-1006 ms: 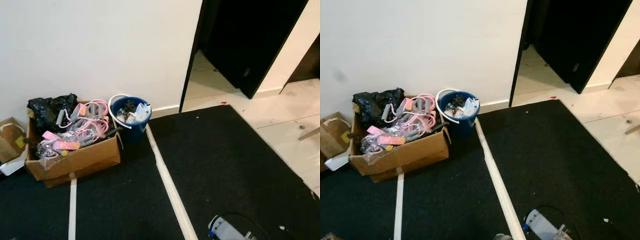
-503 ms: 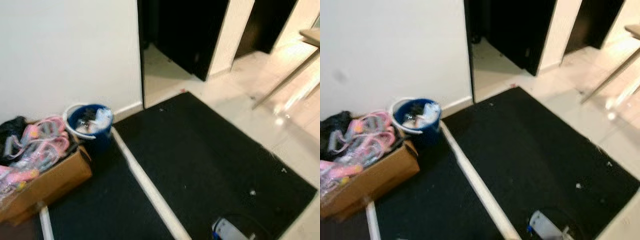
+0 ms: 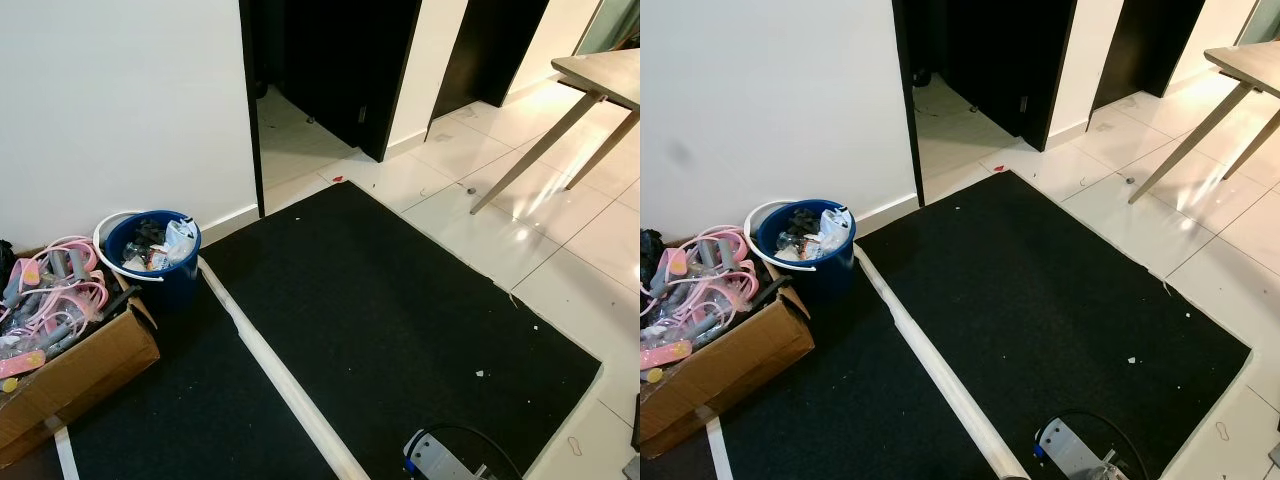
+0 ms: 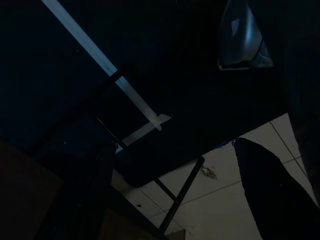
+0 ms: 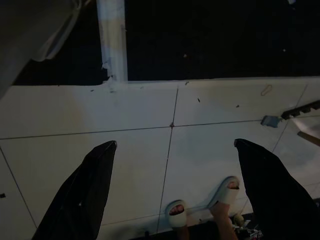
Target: Picking trash to rubbish bin
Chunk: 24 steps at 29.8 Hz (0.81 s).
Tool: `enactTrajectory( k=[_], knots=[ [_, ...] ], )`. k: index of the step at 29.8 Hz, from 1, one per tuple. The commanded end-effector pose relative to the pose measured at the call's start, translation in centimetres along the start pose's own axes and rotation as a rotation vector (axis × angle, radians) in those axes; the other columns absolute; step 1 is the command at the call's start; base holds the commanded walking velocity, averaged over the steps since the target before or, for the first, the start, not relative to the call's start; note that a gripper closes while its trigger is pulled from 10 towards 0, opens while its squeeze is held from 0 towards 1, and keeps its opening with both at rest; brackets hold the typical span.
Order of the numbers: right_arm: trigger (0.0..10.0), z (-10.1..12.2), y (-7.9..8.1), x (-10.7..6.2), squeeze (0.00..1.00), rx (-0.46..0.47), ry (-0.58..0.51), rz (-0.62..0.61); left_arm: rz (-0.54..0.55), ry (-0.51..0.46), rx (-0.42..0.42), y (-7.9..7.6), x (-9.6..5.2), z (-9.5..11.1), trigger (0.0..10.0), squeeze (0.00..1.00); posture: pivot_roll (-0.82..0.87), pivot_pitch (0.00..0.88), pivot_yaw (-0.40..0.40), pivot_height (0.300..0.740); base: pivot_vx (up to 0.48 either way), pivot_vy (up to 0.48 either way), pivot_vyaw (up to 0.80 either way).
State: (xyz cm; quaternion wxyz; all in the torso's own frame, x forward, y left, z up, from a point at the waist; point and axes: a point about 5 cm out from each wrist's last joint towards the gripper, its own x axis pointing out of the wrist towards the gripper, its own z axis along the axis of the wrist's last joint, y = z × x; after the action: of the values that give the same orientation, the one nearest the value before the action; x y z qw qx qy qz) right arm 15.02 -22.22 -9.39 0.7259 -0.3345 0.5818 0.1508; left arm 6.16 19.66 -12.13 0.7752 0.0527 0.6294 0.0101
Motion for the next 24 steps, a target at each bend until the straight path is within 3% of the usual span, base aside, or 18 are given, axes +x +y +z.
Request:
enactTrajectory(
  k=[1, 24],
  knots=[
    [10.0, -0.16, -0.01, 0.01, 0.0, 0.01, 0.005, -0.003, -0.031, -0.142, 0.007, -0.73, 0.04, 3.59, 10.0, 0.0, 0.01, 0.025, -0.003, 0.74, 0.48, 0.0, 0.0],
    [10.0, -0.48, -0.09, 0.01, 0.0, 0.017, 0.014, -0.008, -0.05, -0.144, 0.029, -1.16, 0.04, 3.59, 10.0, 0.0, 0.01, 0.026, -0.011, 0.74, 0.48, 0.0, -0.8]
  ],
)
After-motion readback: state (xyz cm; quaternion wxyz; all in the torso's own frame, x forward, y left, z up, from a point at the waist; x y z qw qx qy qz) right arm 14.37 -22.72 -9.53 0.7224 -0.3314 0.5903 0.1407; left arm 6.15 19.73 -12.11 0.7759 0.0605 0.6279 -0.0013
